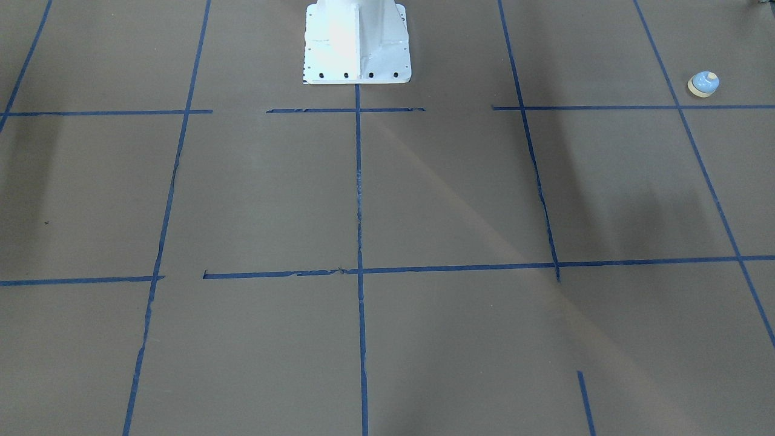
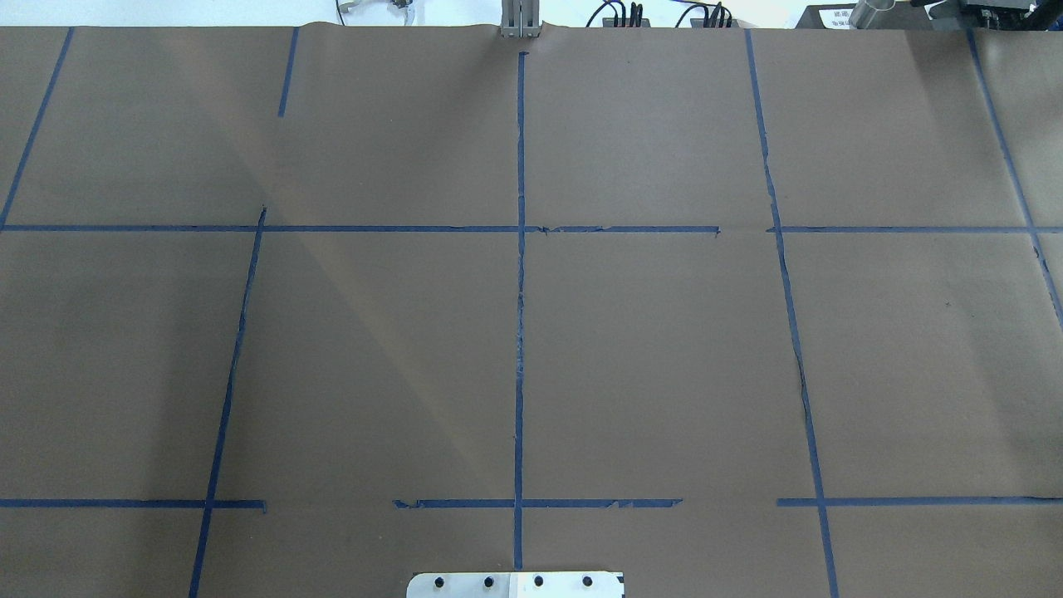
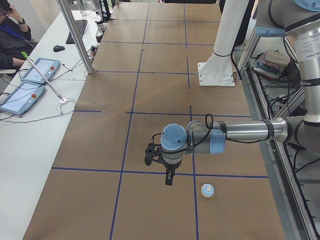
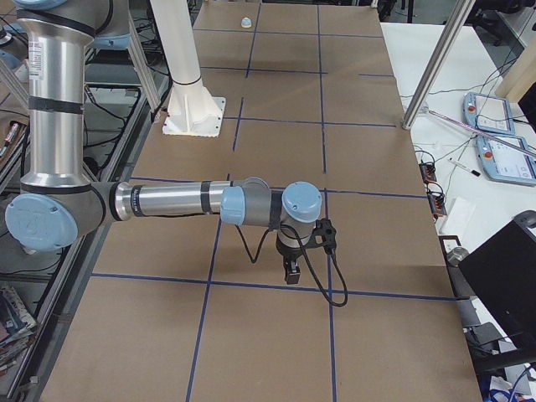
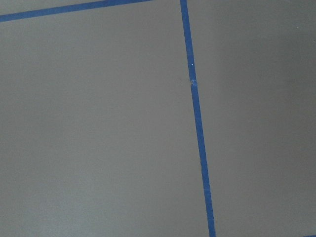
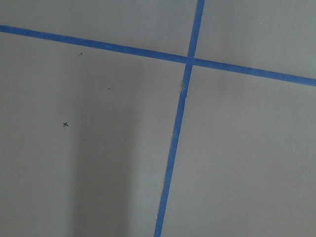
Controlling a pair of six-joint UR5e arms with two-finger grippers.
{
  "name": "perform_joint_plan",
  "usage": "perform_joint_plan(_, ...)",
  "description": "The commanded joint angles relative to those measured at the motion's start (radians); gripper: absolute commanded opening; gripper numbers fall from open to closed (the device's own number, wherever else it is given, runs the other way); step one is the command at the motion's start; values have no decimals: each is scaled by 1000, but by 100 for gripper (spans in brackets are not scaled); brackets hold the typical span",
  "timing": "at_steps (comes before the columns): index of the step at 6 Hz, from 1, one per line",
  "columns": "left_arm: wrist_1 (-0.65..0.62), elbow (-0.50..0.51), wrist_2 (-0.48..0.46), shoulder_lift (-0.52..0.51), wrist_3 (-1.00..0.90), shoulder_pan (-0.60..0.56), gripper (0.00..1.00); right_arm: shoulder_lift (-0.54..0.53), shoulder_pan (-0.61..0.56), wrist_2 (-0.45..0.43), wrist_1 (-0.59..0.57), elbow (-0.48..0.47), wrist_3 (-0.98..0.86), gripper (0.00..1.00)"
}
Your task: Place and press bell with both arms
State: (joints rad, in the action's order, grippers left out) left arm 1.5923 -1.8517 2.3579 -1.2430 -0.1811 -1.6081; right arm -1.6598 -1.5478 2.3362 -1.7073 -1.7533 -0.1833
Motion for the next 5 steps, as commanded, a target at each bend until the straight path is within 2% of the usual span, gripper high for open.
perform_joint_plan(1, 23, 14, 12, -76, 5, -3, 100, 0, 0, 0, 0, -2, -1, 100)
perform_joint_plan(2, 41, -4, 12, -47, -3, -3, 100, 0, 0, 0, 0, -8, -1, 100)
perform_joint_plan(3, 102, -4, 64, -42, 11, 46, 100, -2, 0, 0, 0, -18, 5, 100)
perform_joint_plan(4, 112, 0, 89, -36, 123, 125, 100, -2, 0, -2, 0, -21, 5, 100)
perform_joint_plan(5, 113, 3, -1, 9, 138, 228, 100, -3, 0, -2, 0, -21, 5, 100)
